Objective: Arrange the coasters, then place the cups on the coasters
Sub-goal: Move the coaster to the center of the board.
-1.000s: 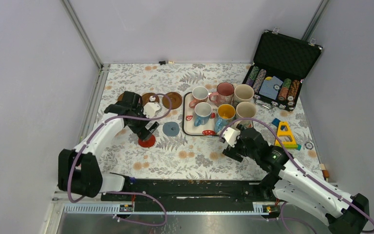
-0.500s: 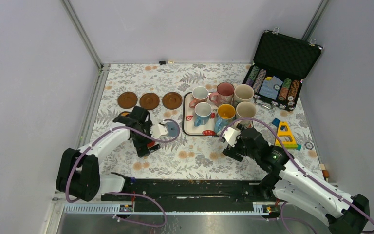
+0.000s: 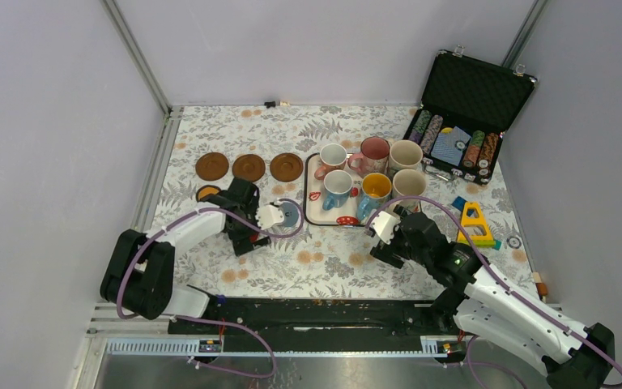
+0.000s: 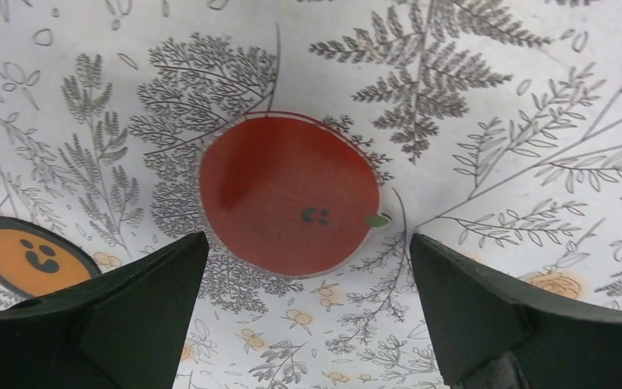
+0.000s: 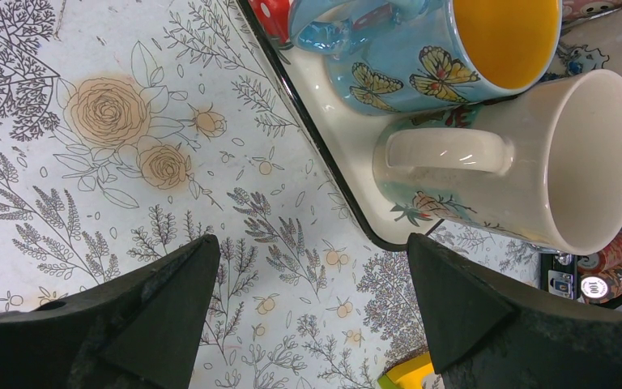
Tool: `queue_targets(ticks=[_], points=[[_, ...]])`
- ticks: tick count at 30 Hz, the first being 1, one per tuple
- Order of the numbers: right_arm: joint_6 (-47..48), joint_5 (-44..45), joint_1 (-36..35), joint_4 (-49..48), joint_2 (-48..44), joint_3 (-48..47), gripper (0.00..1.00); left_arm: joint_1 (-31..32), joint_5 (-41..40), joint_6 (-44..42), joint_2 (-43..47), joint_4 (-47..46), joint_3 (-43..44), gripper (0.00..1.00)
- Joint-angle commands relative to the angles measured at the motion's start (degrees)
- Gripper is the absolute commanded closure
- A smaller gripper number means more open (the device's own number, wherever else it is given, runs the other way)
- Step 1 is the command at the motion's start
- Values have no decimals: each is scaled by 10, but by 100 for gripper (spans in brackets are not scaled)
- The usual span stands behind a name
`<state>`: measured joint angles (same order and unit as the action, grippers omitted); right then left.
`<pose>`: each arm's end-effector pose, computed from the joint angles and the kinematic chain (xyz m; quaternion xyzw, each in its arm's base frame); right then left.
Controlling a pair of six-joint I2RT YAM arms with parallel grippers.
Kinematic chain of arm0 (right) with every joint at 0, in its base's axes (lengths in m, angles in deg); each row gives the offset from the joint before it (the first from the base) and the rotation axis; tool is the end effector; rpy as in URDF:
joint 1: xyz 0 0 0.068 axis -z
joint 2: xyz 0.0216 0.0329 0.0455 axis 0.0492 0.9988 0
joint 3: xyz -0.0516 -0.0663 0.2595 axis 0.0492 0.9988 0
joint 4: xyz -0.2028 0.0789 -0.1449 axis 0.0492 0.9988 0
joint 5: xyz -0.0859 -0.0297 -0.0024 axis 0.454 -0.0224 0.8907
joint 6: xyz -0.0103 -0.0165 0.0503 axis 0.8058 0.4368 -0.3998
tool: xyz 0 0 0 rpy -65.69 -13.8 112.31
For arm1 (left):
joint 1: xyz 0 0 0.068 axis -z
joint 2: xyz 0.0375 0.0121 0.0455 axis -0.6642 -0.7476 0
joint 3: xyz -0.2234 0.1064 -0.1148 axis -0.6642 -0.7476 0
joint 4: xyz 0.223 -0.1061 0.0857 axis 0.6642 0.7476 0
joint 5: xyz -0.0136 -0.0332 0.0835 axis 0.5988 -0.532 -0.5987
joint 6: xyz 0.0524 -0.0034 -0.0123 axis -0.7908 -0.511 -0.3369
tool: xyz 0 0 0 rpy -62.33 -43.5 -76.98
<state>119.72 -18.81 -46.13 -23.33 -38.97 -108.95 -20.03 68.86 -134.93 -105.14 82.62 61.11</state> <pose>0.1202 0.1052 0.2342 -0.5063 0.7294 -0.0261 0.4594 0.2154 -0.0876 0.1647 0.5715 0.8072 0.0022 0.1476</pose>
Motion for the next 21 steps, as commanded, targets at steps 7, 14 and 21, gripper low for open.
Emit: queue_targets(ticks=[7,14,21], points=[[-1,5,6,-14,-3,-3,7,4,-97,19,-43,-114,5,1],[-1,6,5,-15,-2,-3,7,5,-114,26,-63,-145,29,1],[0,7,6,-15,-4,-2,7,5,-74,53,-47,-126,57,1]])
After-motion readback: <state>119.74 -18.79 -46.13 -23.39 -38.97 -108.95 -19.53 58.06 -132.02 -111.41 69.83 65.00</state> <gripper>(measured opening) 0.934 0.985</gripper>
